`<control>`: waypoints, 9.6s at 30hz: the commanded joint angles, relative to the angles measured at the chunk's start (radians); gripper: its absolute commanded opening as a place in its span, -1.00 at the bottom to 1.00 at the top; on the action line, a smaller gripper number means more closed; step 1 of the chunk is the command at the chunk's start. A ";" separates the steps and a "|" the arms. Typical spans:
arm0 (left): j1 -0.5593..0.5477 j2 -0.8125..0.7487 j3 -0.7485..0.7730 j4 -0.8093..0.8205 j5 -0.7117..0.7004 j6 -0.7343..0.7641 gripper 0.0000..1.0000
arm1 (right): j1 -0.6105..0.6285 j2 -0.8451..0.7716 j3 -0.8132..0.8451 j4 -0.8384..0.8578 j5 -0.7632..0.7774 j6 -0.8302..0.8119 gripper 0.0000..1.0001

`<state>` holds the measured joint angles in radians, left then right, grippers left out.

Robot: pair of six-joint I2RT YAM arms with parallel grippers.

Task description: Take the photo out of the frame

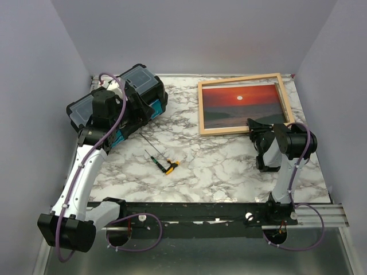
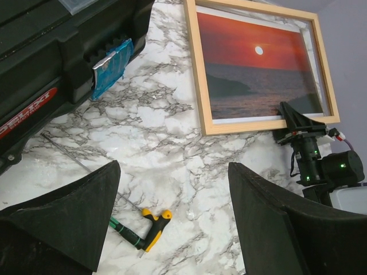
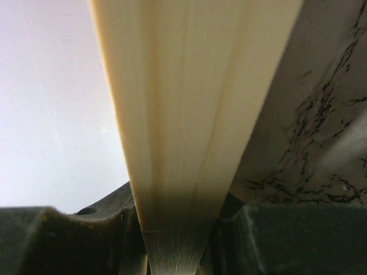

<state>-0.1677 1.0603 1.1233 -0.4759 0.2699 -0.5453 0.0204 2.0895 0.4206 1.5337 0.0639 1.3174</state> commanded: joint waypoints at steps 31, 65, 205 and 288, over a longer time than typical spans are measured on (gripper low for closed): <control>0.020 -0.042 -0.061 0.059 0.040 0.035 0.53 | 0.089 -0.770 0.206 -1.656 -0.009 -0.701 1.00; 0.028 -0.026 -0.092 0.126 0.253 0.041 0.55 | 0.569 0.129 1.180 -1.676 0.428 -0.878 0.40; -0.468 0.944 0.563 0.231 -0.118 -0.170 0.76 | -0.240 -0.198 0.785 -1.460 -0.147 -0.865 0.99; -0.365 1.174 0.726 0.185 0.152 -0.364 0.39 | -0.350 -0.200 0.746 -1.477 -0.438 -0.892 0.99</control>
<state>-0.5224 2.3070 1.9366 -0.3969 0.3553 -0.8650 -0.3370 1.9045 1.1843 0.0921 -0.3119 0.4145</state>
